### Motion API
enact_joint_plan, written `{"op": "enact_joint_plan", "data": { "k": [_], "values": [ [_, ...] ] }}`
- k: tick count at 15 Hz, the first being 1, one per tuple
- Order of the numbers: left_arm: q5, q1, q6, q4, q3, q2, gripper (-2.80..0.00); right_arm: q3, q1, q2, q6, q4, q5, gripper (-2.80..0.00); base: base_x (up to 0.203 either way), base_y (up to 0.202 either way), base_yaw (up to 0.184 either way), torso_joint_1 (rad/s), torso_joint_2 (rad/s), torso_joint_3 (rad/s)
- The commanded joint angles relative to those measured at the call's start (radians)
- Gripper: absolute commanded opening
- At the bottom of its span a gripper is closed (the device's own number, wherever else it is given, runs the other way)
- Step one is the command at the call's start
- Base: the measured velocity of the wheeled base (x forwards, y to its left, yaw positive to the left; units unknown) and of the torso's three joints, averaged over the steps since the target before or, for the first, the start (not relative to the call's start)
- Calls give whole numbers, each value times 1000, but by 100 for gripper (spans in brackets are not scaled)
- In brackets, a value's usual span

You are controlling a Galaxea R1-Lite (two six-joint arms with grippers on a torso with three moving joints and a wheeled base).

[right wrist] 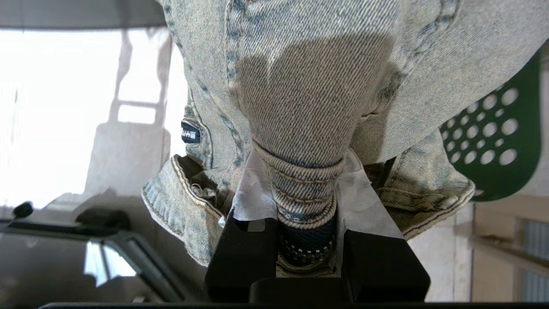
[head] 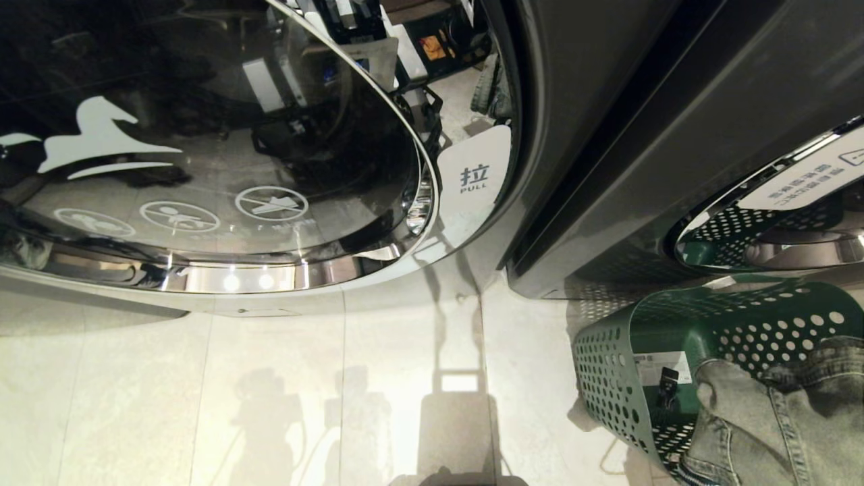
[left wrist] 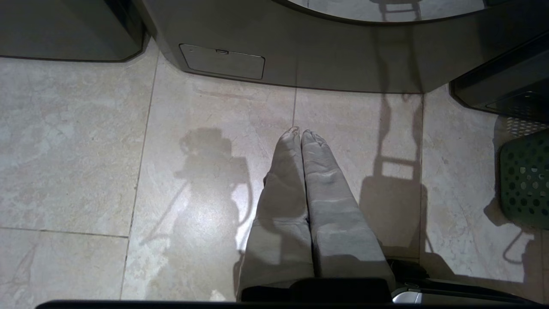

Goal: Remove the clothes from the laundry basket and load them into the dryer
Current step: Take the clothes out of the basket

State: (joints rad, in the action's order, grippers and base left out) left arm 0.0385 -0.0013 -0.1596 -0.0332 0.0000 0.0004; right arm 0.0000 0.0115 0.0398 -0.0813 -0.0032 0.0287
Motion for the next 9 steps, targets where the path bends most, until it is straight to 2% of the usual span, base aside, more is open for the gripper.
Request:
{"op": "enact_joint_plan", "data": {
  "k": [1, 7, 9],
  "values": [
    [2, 1, -2, -1, 31, 0, -280, 6, -2, -40, 0, -1, 0, -280, 0, 0, 0, 0, 0, 0],
    [12, 0, -6, 1, 31, 1, -280, 6, -2, -40, 8, -1, -10, -280, 0, 0, 0, 0, 0, 0],
    [11, 0, -4, 1, 31, 1, -280, 6, -2, -40, 2, 0, -9, -280, 0, 0, 0, 2, 2, 129]
  ]
}}
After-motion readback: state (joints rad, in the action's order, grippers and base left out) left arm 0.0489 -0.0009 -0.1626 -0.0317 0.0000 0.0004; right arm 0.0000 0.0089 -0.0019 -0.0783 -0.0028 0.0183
